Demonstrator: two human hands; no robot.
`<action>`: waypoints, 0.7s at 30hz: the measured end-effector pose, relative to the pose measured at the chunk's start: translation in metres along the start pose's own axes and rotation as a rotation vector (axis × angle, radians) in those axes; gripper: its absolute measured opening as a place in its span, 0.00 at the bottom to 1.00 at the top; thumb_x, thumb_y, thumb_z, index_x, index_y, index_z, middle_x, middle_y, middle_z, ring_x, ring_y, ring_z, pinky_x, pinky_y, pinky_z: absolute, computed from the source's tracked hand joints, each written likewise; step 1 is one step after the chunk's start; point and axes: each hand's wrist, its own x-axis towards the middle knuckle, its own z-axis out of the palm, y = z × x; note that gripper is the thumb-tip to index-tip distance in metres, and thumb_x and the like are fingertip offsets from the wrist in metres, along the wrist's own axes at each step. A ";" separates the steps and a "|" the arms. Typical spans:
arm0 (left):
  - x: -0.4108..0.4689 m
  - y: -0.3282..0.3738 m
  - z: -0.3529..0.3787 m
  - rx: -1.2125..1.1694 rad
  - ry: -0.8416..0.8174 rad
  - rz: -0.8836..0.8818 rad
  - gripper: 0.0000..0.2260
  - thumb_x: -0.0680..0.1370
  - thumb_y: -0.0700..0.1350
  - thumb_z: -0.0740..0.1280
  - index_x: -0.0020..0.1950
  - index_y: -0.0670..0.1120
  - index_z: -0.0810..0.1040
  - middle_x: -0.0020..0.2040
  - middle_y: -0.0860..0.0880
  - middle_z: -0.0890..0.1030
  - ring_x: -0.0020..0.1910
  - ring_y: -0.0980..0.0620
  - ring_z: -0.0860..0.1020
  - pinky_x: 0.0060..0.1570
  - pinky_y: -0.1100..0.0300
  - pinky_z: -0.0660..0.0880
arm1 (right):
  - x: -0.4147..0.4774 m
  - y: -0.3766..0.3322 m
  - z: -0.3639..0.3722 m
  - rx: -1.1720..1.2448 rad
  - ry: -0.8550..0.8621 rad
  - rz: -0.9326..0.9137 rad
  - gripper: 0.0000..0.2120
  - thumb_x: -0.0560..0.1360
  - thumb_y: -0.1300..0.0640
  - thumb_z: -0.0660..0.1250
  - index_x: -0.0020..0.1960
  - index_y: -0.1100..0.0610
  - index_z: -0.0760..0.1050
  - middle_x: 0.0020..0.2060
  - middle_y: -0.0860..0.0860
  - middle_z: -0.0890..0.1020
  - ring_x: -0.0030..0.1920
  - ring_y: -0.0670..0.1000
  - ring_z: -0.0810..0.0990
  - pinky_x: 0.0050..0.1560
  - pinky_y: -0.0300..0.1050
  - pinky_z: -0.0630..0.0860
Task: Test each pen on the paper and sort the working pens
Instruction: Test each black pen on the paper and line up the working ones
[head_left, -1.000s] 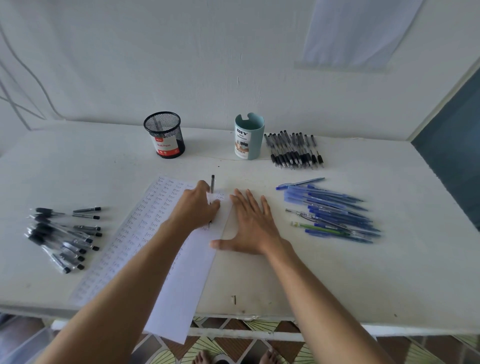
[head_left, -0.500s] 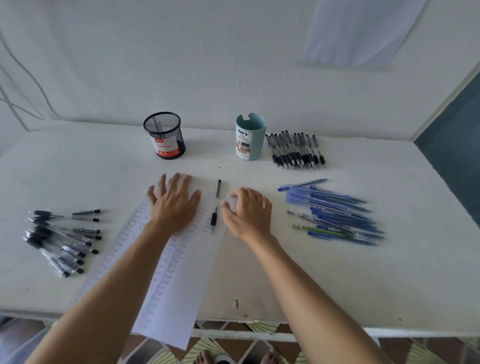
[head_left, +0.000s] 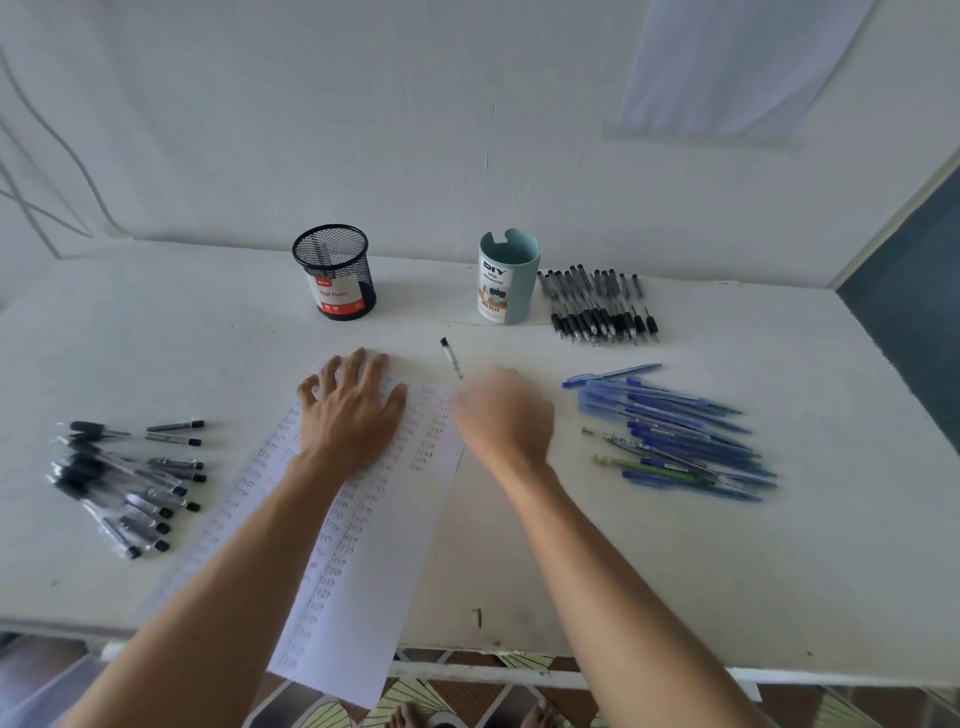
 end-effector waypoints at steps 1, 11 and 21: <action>0.000 0.000 0.000 0.002 0.001 0.001 0.24 0.82 0.61 0.51 0.75 0.54 0.62 0.78 0.52 0.61 0.78 0.46 0.55 0.74 0.42 0.51 | 0.001 0.005 -0.005 0.073 0.055 -0.011 0.08 0.76 0.50 0.67 0.51 0.52 0.78 0.50 0.49 0.82 0.48 0.53 0.80 0.50 0.48 0.74; -0.001 0.001 0.002 0.006 -0.001 -0.012 0.25 0.82 0.62 0.50 0.77 0.54 0.60 0.80 0.52 0.58 0.79 0.47 0.53 0.75 0.44 0.50 | 0.066 0.060 -0.065 0.336 0.433 0.202 0.12 0.76 0.62 0.65 0.58 0.59 0.81 0.52 0.53 0.85 0.51 0.52 0.83 0.46 0.33 0.68; 0.002 0.000 0.005 0.011 0.016 -0.011 0.23 0.81 0.62 0.51 0.75 0.55 0.62 0.77 0.54 0.62 0.78 0.47 0.55 0.74 0.43 0.53 | 0.142 0.092 -0.068 0.168 0.321 0.306 0.13 0.78 0.67 0.62 0.59 0.61 0.81 0.56 0.59 0.84 0.59 0.61 0.80 0.57 0.48 0.76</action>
